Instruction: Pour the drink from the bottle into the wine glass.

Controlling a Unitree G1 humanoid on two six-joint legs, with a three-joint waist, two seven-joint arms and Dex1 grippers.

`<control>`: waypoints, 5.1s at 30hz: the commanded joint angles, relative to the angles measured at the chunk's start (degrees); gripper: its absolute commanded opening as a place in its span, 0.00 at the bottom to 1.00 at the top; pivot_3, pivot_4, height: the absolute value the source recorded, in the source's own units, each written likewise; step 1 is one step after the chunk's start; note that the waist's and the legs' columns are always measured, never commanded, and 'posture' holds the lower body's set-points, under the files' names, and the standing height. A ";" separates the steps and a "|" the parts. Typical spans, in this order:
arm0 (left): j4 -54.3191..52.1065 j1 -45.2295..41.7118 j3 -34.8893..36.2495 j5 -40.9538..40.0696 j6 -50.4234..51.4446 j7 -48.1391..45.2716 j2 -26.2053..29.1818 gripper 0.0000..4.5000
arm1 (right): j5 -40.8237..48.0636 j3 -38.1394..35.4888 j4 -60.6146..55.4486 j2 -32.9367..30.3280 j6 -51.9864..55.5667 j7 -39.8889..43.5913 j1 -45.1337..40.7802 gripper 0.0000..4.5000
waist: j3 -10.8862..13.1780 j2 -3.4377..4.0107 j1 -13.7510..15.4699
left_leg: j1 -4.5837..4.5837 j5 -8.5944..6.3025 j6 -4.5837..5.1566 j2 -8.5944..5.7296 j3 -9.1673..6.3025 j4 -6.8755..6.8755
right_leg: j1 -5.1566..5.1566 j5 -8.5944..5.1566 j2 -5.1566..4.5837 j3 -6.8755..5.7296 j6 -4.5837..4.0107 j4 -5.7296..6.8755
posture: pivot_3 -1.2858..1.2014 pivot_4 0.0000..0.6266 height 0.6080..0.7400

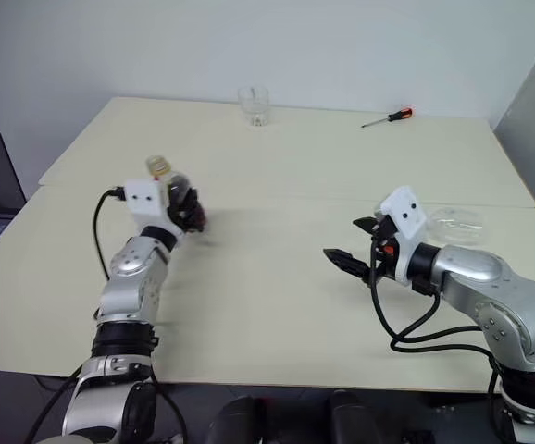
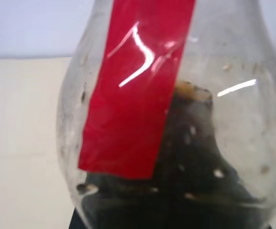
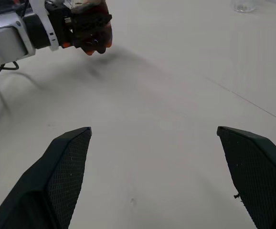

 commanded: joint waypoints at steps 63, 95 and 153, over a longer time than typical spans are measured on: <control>-33.94 8.08 -25.84 -6.69 20.40 -30.83 12.74 0.99 | 16.12 -35.25 8.98 37.61 8.88 -47.34 -1.72 1.00 | -0.12 -0.11 -0.69 | 0.05 0.00 -0.01 0.10 0.01 -0.14 | -0.10 -0.01 0.11 0.09 -0.11 0.06 | 0.52 0.24 1.00; -33.09 3.51 -26.51 -3.40 18.64 -34.63 13.12 0.99 | 25.25 -36.97 49.61 31.95 -20.09 -59.66 -17.98 1.00 | -0.04 0.03 -1.54 | 0.03 0.00 0.00 0.08 0.01 -0.20 | -0.09 -0.02 0.09 0.31 -0.11 0.02 | 0.52 0.24 1.00; -54.53 32.76 -2.96 -20.25 33.71 -26.38 20.88 1.00 | -31.97 16.92 56.11 37.41 -29.39 -8.85 -20.21 0.05 | -0.09 -0.05 -1.49 | 0.10 0.01 -0.03 0.20 -0.02 -0.34 | -0.21 0.05 -0.05 0.17 -0.51 0.08 | 0.52 0.24 1.00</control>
